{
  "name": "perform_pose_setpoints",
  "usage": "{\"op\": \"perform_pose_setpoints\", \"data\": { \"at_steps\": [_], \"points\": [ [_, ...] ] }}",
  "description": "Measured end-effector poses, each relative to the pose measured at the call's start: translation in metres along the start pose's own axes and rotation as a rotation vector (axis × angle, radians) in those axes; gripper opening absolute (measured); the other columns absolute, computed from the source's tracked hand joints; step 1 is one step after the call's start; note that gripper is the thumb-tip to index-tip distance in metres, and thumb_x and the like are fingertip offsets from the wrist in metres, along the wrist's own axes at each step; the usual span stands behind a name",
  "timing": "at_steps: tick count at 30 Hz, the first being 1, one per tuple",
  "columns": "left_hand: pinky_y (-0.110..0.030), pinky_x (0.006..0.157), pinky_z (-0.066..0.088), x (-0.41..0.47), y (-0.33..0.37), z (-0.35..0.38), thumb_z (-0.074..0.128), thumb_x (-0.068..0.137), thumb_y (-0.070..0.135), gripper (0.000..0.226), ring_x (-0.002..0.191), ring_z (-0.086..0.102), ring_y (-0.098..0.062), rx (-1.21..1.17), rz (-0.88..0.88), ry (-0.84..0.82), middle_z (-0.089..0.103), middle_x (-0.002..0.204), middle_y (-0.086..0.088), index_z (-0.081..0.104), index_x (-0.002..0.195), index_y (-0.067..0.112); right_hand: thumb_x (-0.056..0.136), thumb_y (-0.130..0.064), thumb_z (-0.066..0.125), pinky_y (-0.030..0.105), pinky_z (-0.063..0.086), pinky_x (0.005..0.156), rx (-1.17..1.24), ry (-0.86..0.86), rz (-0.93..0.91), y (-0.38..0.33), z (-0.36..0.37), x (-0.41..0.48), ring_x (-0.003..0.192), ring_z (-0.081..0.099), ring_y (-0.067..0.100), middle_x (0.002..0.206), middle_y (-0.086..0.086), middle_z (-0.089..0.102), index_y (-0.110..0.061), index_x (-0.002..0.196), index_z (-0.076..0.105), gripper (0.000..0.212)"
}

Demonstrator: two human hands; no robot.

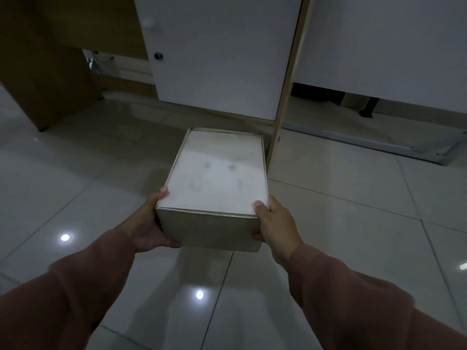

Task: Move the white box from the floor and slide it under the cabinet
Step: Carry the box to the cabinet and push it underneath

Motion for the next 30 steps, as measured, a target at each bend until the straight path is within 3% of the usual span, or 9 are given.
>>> {"op": "perform_pose_setpoints", "data": {
  "at_steps": [5, 10, 17, 21, 23, 25, 28, 30],
  "points": [
    [-0.052, 0.081, 0.042, 0.042, -0.002, -0.009, 0.048, 0.078, 0.064, 0.051, 0.094, 0.058, -0.036, -0.001, -0.053, 0.034, 0.072, 0.09, -0.014, 0.069, 0.098, 0.022, 0.087, -0.042, 0.041, 0.055, 0.05, 0.098, -0.01, 0.027, 0.084, 0.013, 0.014, 0.031, 0.115, 0.056, 0.03, 0.128, 0.007, 0.058, -0.022, 0.127, 0.05, 0.046],
    [-0.046, 0.074, 0.044, 0.078, 0.01, -0.017, 0.048, 0.078, 0.063, 0.049, 0.09, 0.059, -0.034, 0.034, -0.098, 0.04, 0.071, 0.088, -0.012, 0.067, 0.101, 0.024, 0.081, -0.044, 0.036, 0.052, 0.049, 0.1, -0.005, 0.065, 0.149, 0.026, 0.034, 0.061, 0.116, 0.055, 0.03, 0.132, 0.007, 0.056, -0.028, 0.134, 0.044, 0.056],
    [-0.046, 0.069, 0.052, 0.116, 0.02, -0.024, 0.046, 0.079, 0.064, 0.05, 0.09, 0.061, -0.033, 0.048, -0.157, 0.056, 0.067, 0.099, -0.012, 0.064, 0.104, 0.024, 0.093, -0.035, 0.033, 0.052, 0.048, 0.101, -0.023, 0.091, 0.225, 0.04, 0.051, 0.094, 0.118, 0.054, 0.033, 0.136, 0.011, 0.053, -0.024, 0.139, 0.039, 0.048],
    [-0.044, 0.071, 0.051, 0.127, 0.019, -0.031, 0.046, 0.08, 0.065, 0.05, 0.087, 0.064, -0.031, 0.047, -0.147, 0.098, 0.073, 0.087, -0.009, 0.066, 0.1, 0.024, 0.097, -0.032, 0.03, 0.051, 0.045, 0.104, -0.009, 0.103, 0.266, 0.047, 0.065, 0.095, 0.121, 0.052, 0.034, 0.14, 0.012, 0.05, -0.023, 0.144, 0.031, 0.048],
    [-0.043, 0.067, 0.055, 0.128, 0.017, -0.029, 0.044, 0.083, 0.063, 0.049, 0.081, 0.067, -0.03, 0.005, -0.131, 0.101, 0.077, 0.077, -0.006, 0.067, 0.095, 0.023, 0.1, -0.028, 0.028, 0.042, 0.043, 0.105, -0.035, 0.116, 0.244, 0.045, 0.07, 0.092, 0.117, 0.053, 0.032, 0.138, 0.011, 0.051, -0.025, 0.148, 0.024, 0.048],
    [-0.04, 0.059, 0.057, 0.127, 0.015, -0.027, 0.042, 0.087, 0.057, 0.045, 0.07, 0.072, -0.027, -0.06, -0.084, 0.101, 0.078, 0.073, -0.003, 0.068, 0.093, 0.021, 0.102, -0.023, 0.027, 0.028, 0.039, 0.096, -0.095, 0.086, 0.218, 0.044, 0.077, 0.089, 0.113, 0.053, 0.028, 0.133, 0.008, 0.049, -0.027, 0.152, 0.012, 0.052],
    [-0.031, 0.064, 0.045, 0.124, 0.015, -0.026, 0.047, 0.09, 0.045, 0.03, 0.069, 0.063, -0.02, -0.067, -0.009, 0.158, 0.072, 0.076, -0.001, 0.066, 0.09, 0.021, 0.103, -0.017, 0.027, 0.032, 0.029, 0.112, -0.21, 0.004, 0.188, 0.046, 0.088, 0.086, 0.139, 0.035, 0.03, 0.158, 0.013, 0.025, -0.026, 0.152, 0.005, 0.055],
    [-0.03, 0.065, 0.041, 0.121, 0.016, -0.022, 0.053, 0.091, 0.029, 0.014, 0.065, 0.059, -0.014, -0.078, 0.065, 0.22, 0.063, 0.08, -0.002, 0.061, 0.084, 0.019, 0.103, -0.018, 0.026, 0.033, 0.018, 0.118, -0.317, -0.076, 0.157, 0.046, 0.092, 0.085, 0.148, 0.018, 0.029, 0.163, 0.014, 0.008, -0.024, 0.153, 0.001, 0.055]
  ]
}}
Point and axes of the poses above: each hand's wrist, its own x-axis towards the middle knuckle, its own z-axis out of the palm, y = z × x, the point moved 1 cm from there along x, towards the middle knuckle
